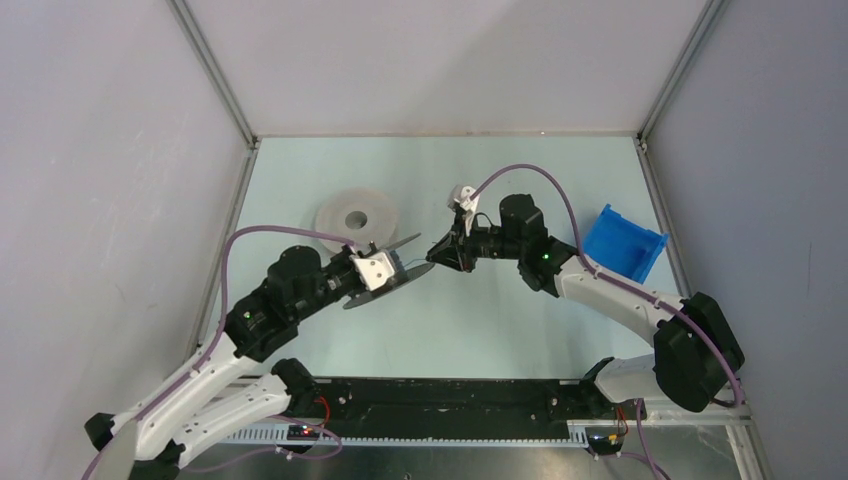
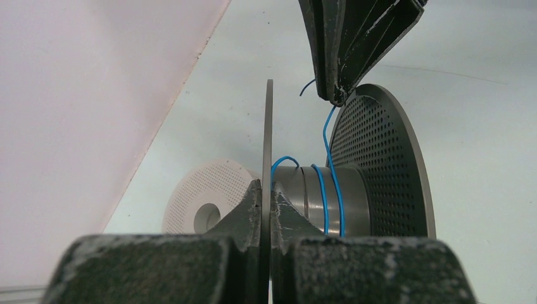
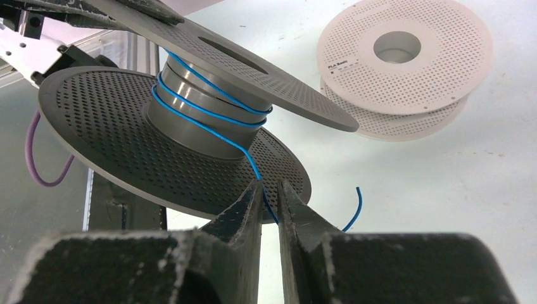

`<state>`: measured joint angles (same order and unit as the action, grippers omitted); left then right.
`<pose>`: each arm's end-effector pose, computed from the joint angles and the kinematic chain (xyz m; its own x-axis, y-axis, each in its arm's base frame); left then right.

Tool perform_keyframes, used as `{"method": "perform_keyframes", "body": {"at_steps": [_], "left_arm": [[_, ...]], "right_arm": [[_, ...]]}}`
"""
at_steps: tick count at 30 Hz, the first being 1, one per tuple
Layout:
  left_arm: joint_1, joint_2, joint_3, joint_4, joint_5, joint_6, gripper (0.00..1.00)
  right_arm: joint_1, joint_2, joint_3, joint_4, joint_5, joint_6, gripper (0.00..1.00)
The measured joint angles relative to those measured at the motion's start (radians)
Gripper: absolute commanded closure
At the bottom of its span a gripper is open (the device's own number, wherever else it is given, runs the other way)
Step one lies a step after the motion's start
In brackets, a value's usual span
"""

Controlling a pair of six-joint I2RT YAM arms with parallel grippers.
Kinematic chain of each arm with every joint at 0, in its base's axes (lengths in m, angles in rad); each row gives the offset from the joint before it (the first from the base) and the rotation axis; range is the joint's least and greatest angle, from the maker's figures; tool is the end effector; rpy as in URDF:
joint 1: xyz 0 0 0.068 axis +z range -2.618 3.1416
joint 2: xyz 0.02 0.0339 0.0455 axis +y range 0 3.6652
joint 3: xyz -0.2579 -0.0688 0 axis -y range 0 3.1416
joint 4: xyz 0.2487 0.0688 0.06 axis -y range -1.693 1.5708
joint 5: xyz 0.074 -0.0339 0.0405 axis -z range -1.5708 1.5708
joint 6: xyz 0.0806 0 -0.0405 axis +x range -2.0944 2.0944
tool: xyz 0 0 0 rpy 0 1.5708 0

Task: Wrap the cables
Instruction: Wrap the cable around the cable reel.

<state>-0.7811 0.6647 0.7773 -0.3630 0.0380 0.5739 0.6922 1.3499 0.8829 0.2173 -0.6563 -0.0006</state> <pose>0.1449 -0.1480 0.3218 0.2484 0.5177 -0.8187 0.7083 0.4795 0.5181 0.2351 0.2588 0.2727 -0.1897 -0.1579 -0.9691 -0.9609 0.2325 0.1502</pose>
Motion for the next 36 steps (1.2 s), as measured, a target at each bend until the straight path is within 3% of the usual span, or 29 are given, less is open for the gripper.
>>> {"method": "perform_keyframes", "body": {"at_steps": [13, 20, 36], "left_arm": [[0.091, -0.008, 0.0, -0.016, 0.155, -0.069, 1.0], [0.182, -0.008, 0.0, -0.01, 0.307, -0.148, 1.0], [0.326, 0.005, 0.0, 0.155, 0.584, -0.384, 1.0]], "right_arm": [[-0.031, 0.0, -0.02, 0.02, -0.17, -0.056, 0.86], [-0.032, -0.002, -0.022, 0.028, -0.216, -0.056, 0.86], [-0.041, -0.048, -0.055, 0.024, -0.24, -0.056, 0.85]]}}
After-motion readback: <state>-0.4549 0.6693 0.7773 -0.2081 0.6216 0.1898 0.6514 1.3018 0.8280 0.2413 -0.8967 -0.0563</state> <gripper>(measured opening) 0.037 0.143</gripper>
